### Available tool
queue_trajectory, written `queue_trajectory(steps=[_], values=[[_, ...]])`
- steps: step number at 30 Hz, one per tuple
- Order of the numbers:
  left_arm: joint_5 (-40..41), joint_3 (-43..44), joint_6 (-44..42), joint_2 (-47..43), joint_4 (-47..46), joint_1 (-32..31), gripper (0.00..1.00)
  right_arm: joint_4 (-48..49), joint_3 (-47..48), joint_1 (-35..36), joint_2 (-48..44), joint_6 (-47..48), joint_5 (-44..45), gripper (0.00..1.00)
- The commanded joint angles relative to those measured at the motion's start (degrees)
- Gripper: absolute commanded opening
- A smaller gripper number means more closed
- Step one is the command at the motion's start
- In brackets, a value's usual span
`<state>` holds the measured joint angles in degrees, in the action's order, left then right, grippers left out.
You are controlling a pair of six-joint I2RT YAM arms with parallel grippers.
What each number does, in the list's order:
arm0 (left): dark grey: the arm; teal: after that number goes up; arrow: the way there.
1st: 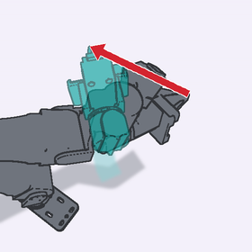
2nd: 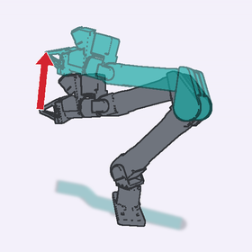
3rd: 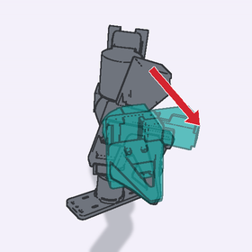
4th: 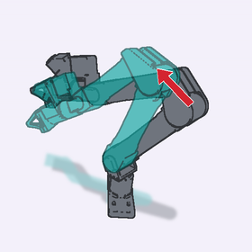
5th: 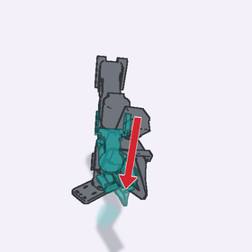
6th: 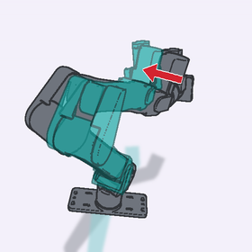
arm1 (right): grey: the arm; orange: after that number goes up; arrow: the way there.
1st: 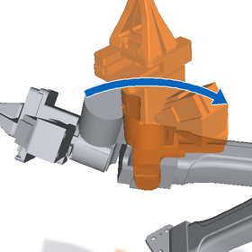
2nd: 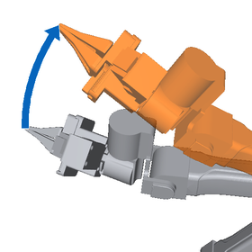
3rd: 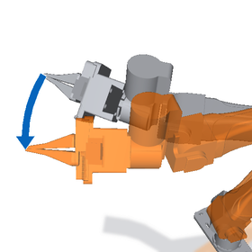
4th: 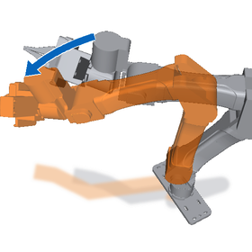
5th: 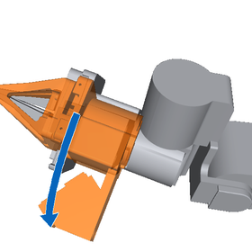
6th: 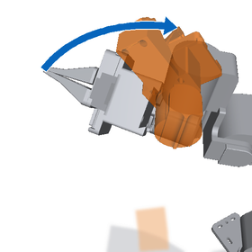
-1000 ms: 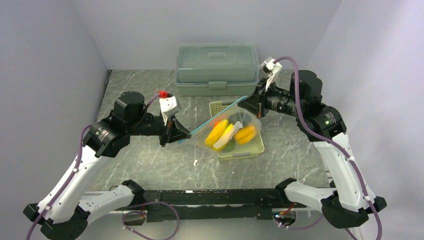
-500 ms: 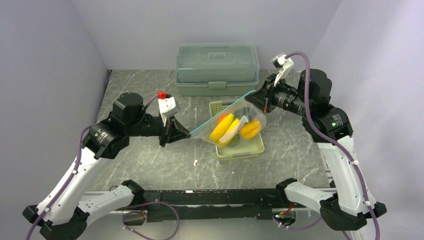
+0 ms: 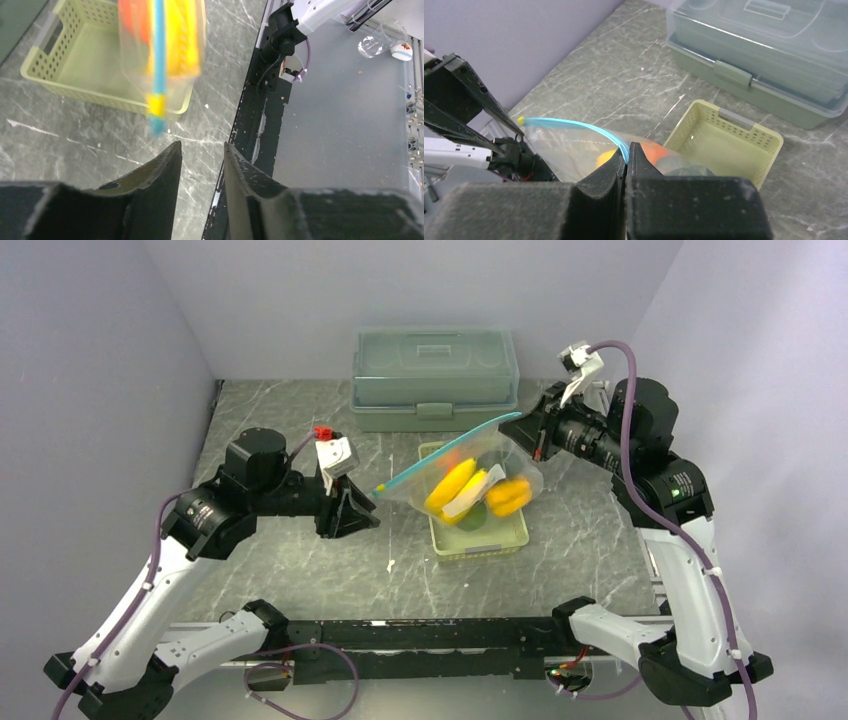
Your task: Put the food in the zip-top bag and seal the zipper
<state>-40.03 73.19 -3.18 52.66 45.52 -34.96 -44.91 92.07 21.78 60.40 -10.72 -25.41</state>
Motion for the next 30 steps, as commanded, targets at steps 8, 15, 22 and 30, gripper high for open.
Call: queue_trajectory(steps=[8, 15, 22, 30], values=[[3.2, 1.8, 0.3, -0.3, 2.2, 0.0, 0.56, 6.6, -0.8, -0.6, -1.4, 0.2, -1.5, 0.0], [7.4, 4.0, 0.0, -0.2, 2.3, 0.0, 0.65, 6.1, -1.3, -0.6, -1.4, 0.9, -2.8, 0.0], [9.8, 6.4, -0.2, 0.7, 2.3, 0.0, 0.74, 6.5, -1.6, -0.6, -1.4, 1.0, -4.7, 0.0], [11.3, 8.7, -1.2, 1.5, 1.8, 0.0, 0.77, 7.3, -3.5, -0.2, 0.7, 0.6, -10.9, 0.0]])
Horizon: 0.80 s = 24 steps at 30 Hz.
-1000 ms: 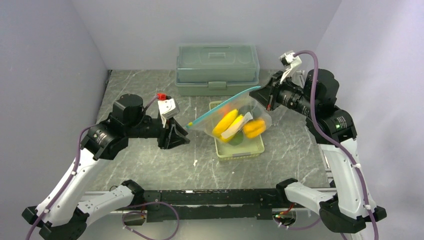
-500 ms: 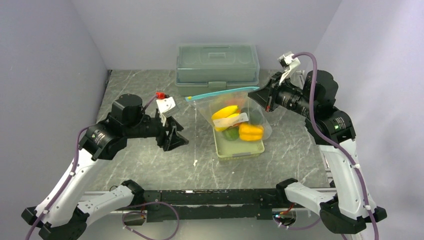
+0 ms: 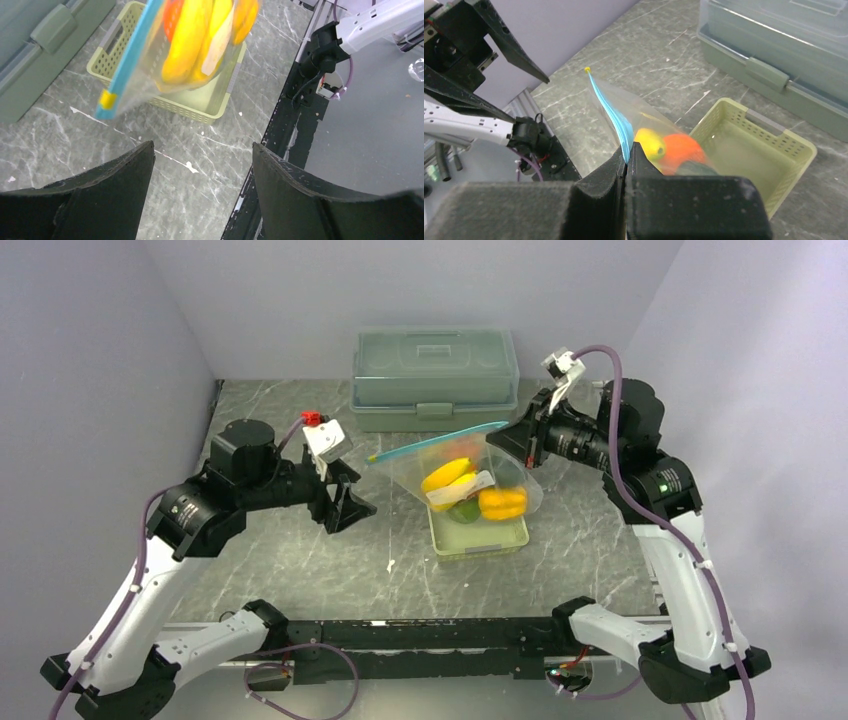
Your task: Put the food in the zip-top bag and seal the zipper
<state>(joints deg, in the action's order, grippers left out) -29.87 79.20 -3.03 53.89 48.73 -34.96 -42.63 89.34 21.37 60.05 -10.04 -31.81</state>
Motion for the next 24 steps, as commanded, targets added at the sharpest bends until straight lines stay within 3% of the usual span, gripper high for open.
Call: queue_trajectory(steps=[1, 10, 18, 24], values=[[1.1, 2.7, -1.5, 0.3, -1.9, 0.0, 0.77, 5.1, -1.0, 0.4, 1.2, -0.1, -4.7, 0.0], [1.5, 3.3, -1.8, 1.0, -4.1, 0.0, 0.8, 5.0, -0.4, 4.8, 3.4, 0.6, -4.4, 0.0], [0.8, 5.3, -2.6, 2.1, -5.0, 0.0, 0.8, 2.4, 4.0, 14.4, 7.4, 2.6, 0.7, 0.0], [0.0, 4.2, -3.4, 1.8, -5.9, 0.0, 0.81, 3.6, 4.6, 16.3, 9.0, 2.7, -2.5, 0.0]])
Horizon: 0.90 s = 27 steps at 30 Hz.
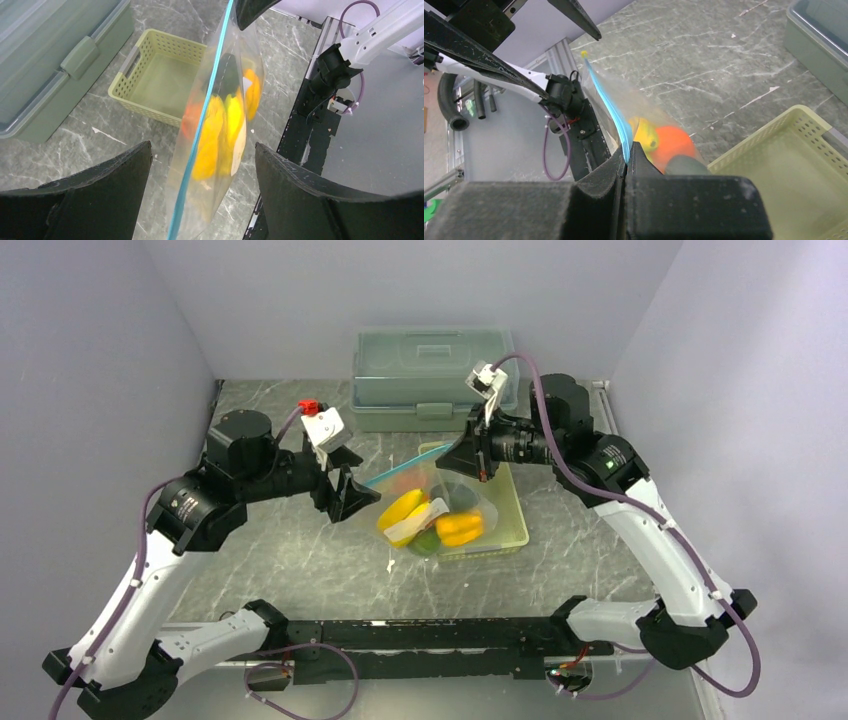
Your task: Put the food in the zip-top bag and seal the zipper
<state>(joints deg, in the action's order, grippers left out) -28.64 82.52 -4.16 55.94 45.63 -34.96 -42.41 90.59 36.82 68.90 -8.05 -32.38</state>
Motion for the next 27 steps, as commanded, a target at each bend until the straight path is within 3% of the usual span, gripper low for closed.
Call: queue_trajectory(steps=[1, 15, 27], values=[[-1.8, 0.6, -2.3, -0.2, -2.8, 0.0, 0.81, 3.3, 3.8, 0.9, 0.7, 0.8, -2.8, 0.0], [-6.9, -1.4, -2.0, 1.8, -2.8, 0.0, 0.8, 6.1, 6.6, 4.0, 3.1, -0.4, -6.2, 0.0], [-4.5, -5.5, -1.3, 0.5, -2.1, 0.0, 0.74, 6.9, 9.4, 5.0, 5.0, -1.3, -5.8, 0.0]])
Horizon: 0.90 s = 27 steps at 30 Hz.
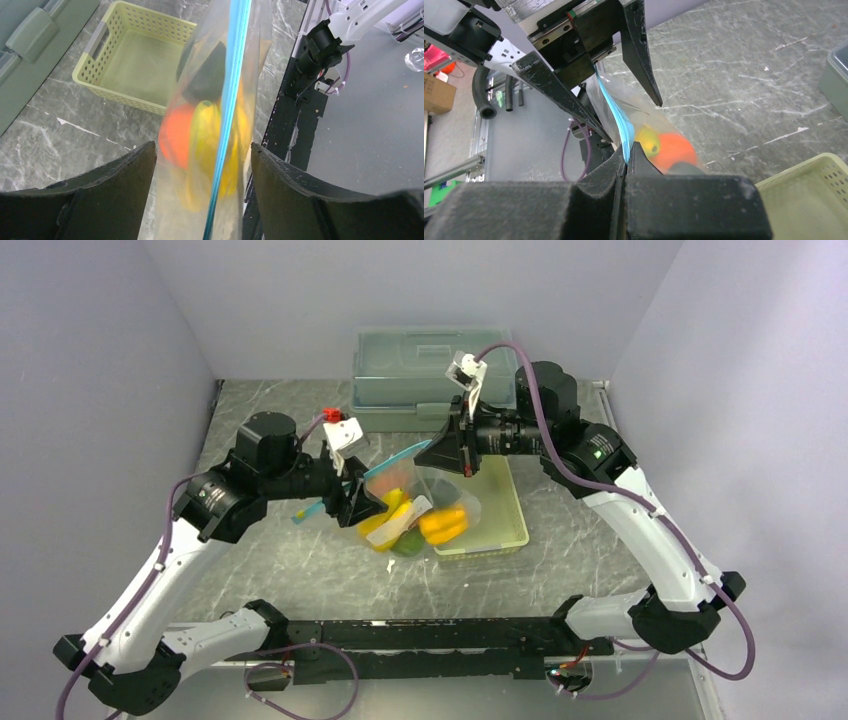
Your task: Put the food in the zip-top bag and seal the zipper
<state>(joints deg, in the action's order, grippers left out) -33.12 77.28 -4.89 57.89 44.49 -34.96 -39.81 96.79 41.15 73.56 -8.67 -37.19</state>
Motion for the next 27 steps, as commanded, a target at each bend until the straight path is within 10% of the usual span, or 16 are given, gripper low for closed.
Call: queue_trajectory(steps=[1, 8, 20, 27], values=[[0.0, -0.2, -0.5, -1.5, -1.0, 0.0, 0.73, 4.6, 2.9, 0.9, 0.3, -0.7, -0.9, 0.0], [-0.4, 0.8, -1.0, -1.2, 0.5, 0.0, 0.57, 5.5, 0.9, 1.4, 0.3, -0.8, -0.6, 0.0], [0.6, 1.7, -0.1, 0.5, 1.0, 0.0, 0.01, 6.9, -2.1, 1.9, -1.3, -0.8, -0.4, 0.0], [2.0, 1.0, 2.0, -0.1, -0.8, 0.0, 0.0, 7.7, -4.3, 1.9, -2.1, -0.7, 0.7, 0.0]])
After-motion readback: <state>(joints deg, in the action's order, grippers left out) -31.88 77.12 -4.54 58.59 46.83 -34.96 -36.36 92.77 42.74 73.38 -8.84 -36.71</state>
